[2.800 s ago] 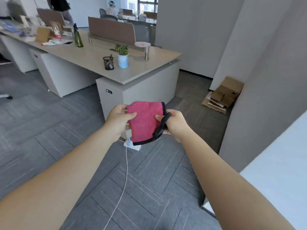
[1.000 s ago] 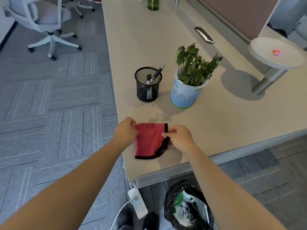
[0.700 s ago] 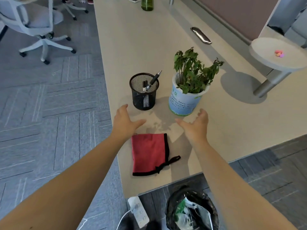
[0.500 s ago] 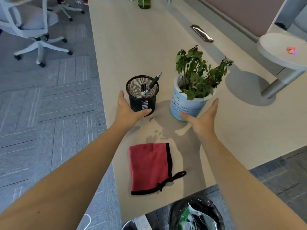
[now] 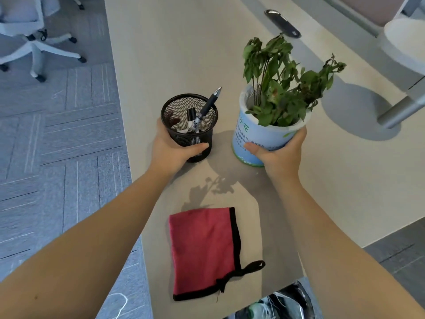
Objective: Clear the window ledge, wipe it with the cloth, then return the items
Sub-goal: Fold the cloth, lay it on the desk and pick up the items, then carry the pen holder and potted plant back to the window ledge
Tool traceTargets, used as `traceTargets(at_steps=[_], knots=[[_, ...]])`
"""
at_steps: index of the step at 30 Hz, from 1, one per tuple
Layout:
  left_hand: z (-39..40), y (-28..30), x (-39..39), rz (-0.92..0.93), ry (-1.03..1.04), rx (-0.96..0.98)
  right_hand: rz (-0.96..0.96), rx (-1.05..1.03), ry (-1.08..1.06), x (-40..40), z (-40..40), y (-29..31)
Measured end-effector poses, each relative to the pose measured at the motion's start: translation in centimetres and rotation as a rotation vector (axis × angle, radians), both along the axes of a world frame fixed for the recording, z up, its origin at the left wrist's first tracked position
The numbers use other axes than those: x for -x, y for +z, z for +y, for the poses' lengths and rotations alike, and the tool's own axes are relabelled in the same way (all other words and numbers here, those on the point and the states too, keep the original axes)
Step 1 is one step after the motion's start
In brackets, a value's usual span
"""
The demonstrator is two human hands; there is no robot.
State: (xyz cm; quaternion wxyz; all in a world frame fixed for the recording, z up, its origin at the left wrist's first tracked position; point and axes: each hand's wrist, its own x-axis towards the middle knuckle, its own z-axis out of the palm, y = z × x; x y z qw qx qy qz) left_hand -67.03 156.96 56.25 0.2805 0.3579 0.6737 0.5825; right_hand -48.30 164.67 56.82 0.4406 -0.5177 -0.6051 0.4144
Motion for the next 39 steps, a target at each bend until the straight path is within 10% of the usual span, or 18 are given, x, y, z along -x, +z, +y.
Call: traceTargets(at_steps=[15, 39], knots=[[-3.7, 4.7, -2.6, 0.039, -0.043, -0.011, 0.123, -0.120, -0.031, -2.7, -3.4, 4.2], [-19.4, 14.6, -29.5, 0.006, -1.187, -0.121, 0.011, -0.217, -1.087, -25.4, -42.1, 14.8]])
